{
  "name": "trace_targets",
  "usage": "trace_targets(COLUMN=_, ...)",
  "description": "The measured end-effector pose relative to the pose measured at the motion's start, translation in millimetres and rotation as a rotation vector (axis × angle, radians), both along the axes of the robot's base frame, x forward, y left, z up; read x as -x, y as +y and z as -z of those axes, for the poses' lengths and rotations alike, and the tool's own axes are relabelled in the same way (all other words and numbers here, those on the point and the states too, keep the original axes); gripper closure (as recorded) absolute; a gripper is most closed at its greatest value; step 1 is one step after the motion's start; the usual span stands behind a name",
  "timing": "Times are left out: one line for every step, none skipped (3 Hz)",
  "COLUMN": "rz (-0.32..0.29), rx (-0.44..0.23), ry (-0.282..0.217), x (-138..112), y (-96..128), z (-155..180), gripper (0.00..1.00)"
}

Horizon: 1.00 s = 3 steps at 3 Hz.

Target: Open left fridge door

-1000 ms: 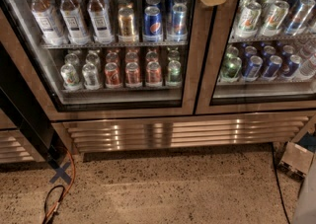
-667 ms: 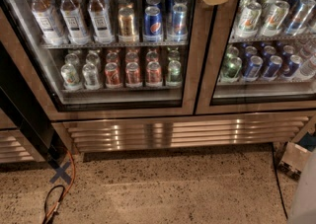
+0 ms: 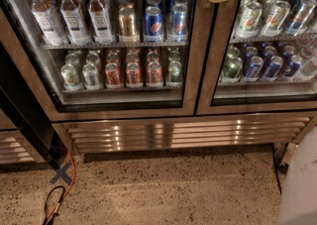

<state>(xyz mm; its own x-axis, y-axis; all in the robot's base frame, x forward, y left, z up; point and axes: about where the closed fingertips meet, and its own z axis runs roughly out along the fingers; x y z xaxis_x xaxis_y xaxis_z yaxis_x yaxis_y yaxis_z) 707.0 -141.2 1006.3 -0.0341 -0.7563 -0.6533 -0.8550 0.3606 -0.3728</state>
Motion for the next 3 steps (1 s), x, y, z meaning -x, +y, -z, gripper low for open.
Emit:
trace_targets(rz=0.0, rx=0.0, ry=0.0, x=-3.1, y=-3.2, z=-1.4, gripper=1.0)
trace_targets(rz=0.0, rx=0.0, ry=0.0, x=-6.3, y=-6.2, z=-4.1, gripper=1.0)
trace_targets(rz=0.0, rx=0.0, ry=0.0, x=-7.9, y=-7.8, z=-5.8, gripper=1.0)
